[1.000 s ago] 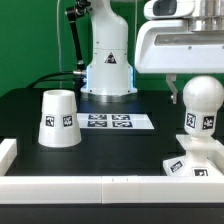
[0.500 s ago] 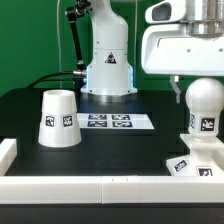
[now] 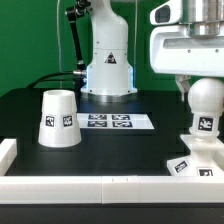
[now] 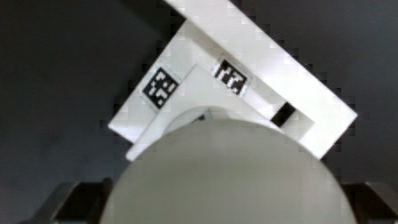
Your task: Assemble lamp
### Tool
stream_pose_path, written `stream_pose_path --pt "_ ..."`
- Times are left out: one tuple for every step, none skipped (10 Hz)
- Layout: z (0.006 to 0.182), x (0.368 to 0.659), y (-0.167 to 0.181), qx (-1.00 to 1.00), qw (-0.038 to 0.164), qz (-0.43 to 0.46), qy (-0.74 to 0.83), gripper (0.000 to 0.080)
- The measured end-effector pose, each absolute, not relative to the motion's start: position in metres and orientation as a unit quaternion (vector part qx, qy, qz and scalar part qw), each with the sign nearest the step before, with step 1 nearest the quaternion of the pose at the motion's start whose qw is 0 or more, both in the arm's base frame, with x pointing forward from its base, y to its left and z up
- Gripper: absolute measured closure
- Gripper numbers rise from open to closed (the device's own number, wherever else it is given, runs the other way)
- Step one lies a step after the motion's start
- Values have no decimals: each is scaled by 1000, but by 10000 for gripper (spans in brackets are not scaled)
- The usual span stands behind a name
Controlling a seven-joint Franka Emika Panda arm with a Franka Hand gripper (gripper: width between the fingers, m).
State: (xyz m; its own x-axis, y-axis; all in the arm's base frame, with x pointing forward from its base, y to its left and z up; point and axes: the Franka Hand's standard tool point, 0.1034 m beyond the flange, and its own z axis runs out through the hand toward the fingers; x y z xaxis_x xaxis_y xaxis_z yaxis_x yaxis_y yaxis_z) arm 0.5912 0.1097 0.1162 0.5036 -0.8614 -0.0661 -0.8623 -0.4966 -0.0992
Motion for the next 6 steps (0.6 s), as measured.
stream_pose_path --pt "116 592 110 -838 66 10 541 220" --pt "116 593 108 -822 71 11 564 220" --pt "116 593 107 -808 75 16 584 220" --pt "116 593 107 -792 77 23 605 220" --pt "116 593 109 -780 78 24 621 212" --pt "115 593 110 -786 78 24 612 212"
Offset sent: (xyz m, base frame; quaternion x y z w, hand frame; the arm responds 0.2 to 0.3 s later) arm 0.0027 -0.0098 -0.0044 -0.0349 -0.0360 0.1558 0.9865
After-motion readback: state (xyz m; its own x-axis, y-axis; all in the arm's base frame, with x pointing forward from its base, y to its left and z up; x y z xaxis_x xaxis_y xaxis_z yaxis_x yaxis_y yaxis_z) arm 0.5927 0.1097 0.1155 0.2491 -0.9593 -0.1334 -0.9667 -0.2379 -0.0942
